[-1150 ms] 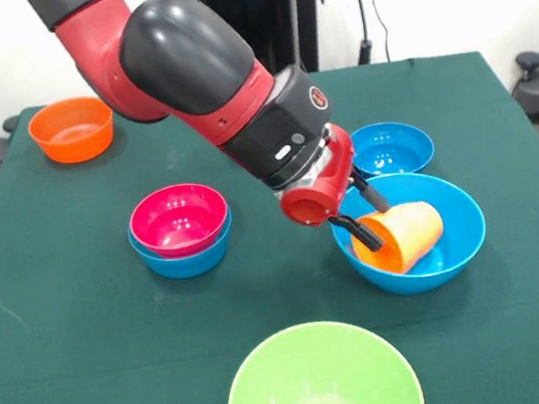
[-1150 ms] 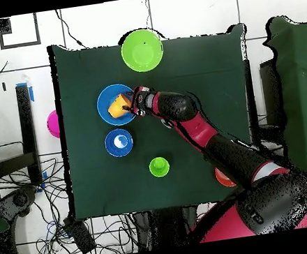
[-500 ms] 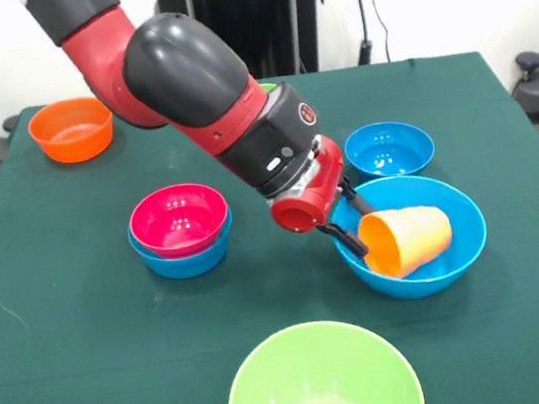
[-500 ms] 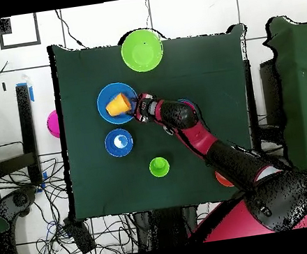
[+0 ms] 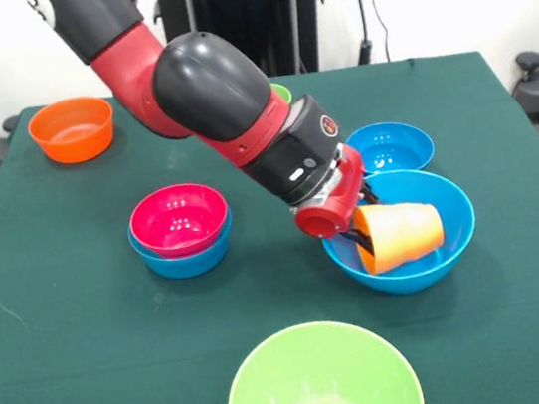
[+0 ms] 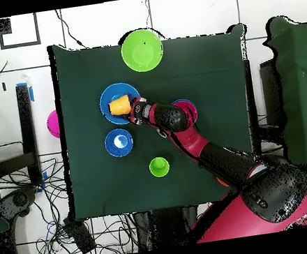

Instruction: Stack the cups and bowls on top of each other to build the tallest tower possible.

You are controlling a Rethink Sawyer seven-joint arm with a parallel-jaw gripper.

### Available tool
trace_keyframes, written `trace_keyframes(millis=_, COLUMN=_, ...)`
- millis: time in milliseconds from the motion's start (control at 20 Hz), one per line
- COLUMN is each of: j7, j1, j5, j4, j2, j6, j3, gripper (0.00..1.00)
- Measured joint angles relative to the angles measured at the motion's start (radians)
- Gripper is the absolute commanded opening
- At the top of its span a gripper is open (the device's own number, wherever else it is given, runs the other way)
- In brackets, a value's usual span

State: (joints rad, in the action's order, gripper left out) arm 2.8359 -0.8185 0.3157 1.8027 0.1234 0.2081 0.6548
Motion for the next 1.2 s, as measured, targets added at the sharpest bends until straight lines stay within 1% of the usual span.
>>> trace_keyframes(millis=250, j7=0.0, j1=0.001, j5=-0.002, j4=0.0, j2=-0.015, j6=-0.004, j3=0.041, gripper=1.0)
trace_keyframes(millis=300, j7=0.0, j1=0.001, j5=-0.003, j4=0.0, j2=-0.019, j6=-0.005, j3=0.049, gripper=0.0)
trace_keyframes(millis=400, j7=0.0, j1=0.002, j5=-0.007, j4=0.0, j2=-0.02, j6=-0.006, j3=0.05, gripper=0.0)
trace_keyframes(millis=650, j7=0.0, j1=0.001, j5=-0.07, j4=0.004, j2=-0.017, j6=-0.033, j3=0.051, gripper=0.0)
trace_keyframes(millis=850, j7=0.0, j1=-0.01, j5=-0.094, j4=0.019, j2=-0.004, j6=-0.036, j3=0.052, gripper=0.0)
trace_keyframes(millis=1050, j7=0.0, j1=-0.025, j5=-0.11, j4=0.044, j2=0.031, j6=-0.036, j3=0.053, gripper=0.0)
trace_keyframes(millis=1200, j7=0.0, j1=-0.043, j5=-0.119, j4=0.08, j2=0.087, j6=-0.036, j3=0.052, gripper=0.0)
